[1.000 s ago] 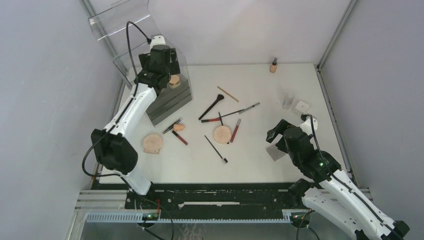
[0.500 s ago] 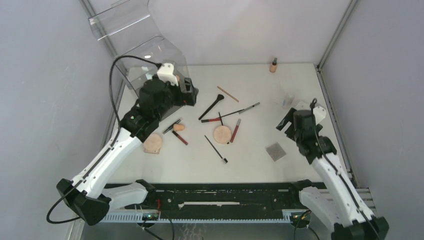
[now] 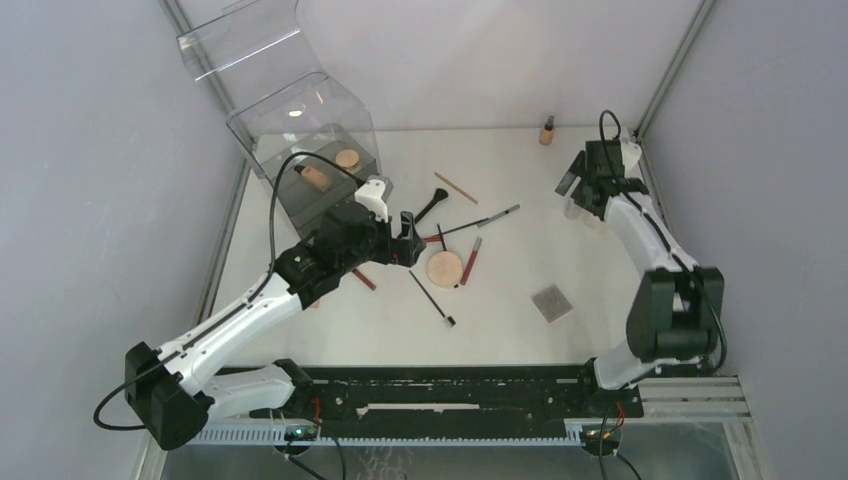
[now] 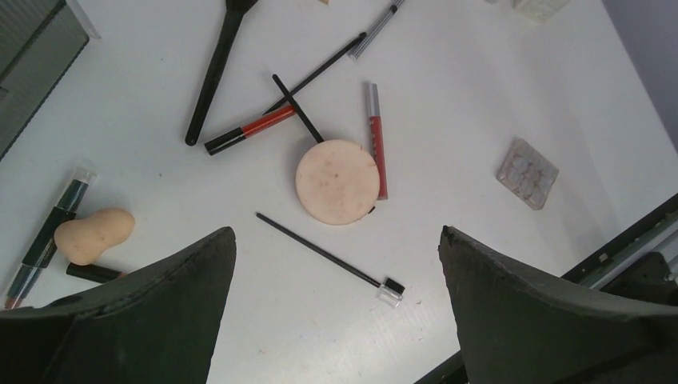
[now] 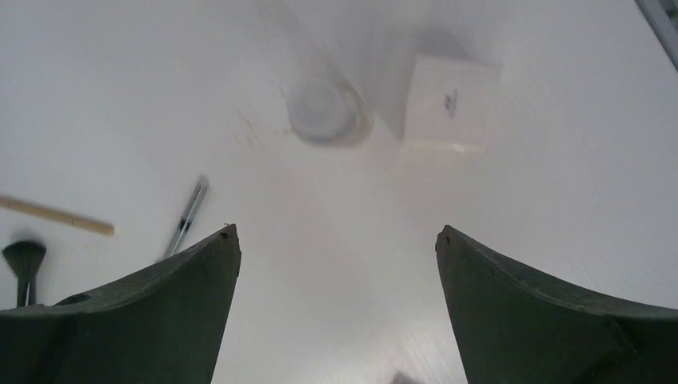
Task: Organize the makeup
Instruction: Pick up the makeup from the center of the board, then place the makeup in the drawer.
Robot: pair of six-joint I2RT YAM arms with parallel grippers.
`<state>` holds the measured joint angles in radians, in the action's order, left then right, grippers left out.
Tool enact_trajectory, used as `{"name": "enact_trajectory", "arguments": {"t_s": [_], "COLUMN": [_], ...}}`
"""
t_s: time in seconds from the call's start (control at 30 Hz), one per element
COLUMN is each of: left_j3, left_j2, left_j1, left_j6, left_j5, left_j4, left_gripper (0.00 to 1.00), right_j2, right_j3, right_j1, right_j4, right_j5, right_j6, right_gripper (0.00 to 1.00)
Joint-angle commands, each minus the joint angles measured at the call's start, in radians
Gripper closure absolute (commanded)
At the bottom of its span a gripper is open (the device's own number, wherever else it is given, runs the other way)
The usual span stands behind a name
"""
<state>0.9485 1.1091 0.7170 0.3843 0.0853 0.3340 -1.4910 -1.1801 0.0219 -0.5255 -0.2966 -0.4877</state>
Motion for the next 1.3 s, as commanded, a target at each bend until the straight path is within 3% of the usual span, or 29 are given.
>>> {"name": "enact_trajectory", "arguments": {"t_s": [0.0,0.2,0.33,0.53,0.63,0.8,0.93,1.13,1.27], "left_j3": [-0.002,-0.007,-0.035,-0.055,-0.048,-0.023,-0.043,-0.007,-0.003], "left_j2": [-0.064,-0.1,-0.136,-0.157,-0.148,-0.134,-0.158,-0.13,-0.127], "left_j1": [0.0,-0.001,-0.001,-0.001,0.0,0.001,0.001,0.002,0.01], "left_j6": [0.029,0.004,0.011,0.003,-0.049,-0.156,-0.224,-0.263,-0.231], "left_j5": [0.022,0.049,0.071,0.093,0.066,0.004,-0.182,-0.45,-0.401], "left_j4": [-0.046,0.006,0.01,0.018,0.039,0.085,0.058,0.033,-0.024], "left_gripper": [0.0,0.0,0.0,0.0,0.0,0.0,0.0,0.0,0.0], "right_j2": [-0.208,-0.418,-0.474,-0.424,-0.352,-0.198,-0.033,0.133,0.178], "right_j3": [-0.175,-0.356,-0.375,-0.322,-0.271,-0.193,-0.086,0.124,0.158], "right_j1": [-0.026,-0.037,-0.049,-0.039,-0.015,0.039,0.142,0.235,0.33], "right_j4": [0.047,0.004,0.018,0.04,0.058,0.063,0.103,0.287,0.268], "right_j5": [0.012,-0.018,0.022,0.064,0.124,0.362,0.548,1.058,1.139], "right_j6": [0.076,0.118,0.128,0.112,0.122,0.127,0.13,-0.029,-0.028], "right_gripper": [0.02,0.03,0.13,0.66,0.83,0.85,0.84,0.84,0.83]}}
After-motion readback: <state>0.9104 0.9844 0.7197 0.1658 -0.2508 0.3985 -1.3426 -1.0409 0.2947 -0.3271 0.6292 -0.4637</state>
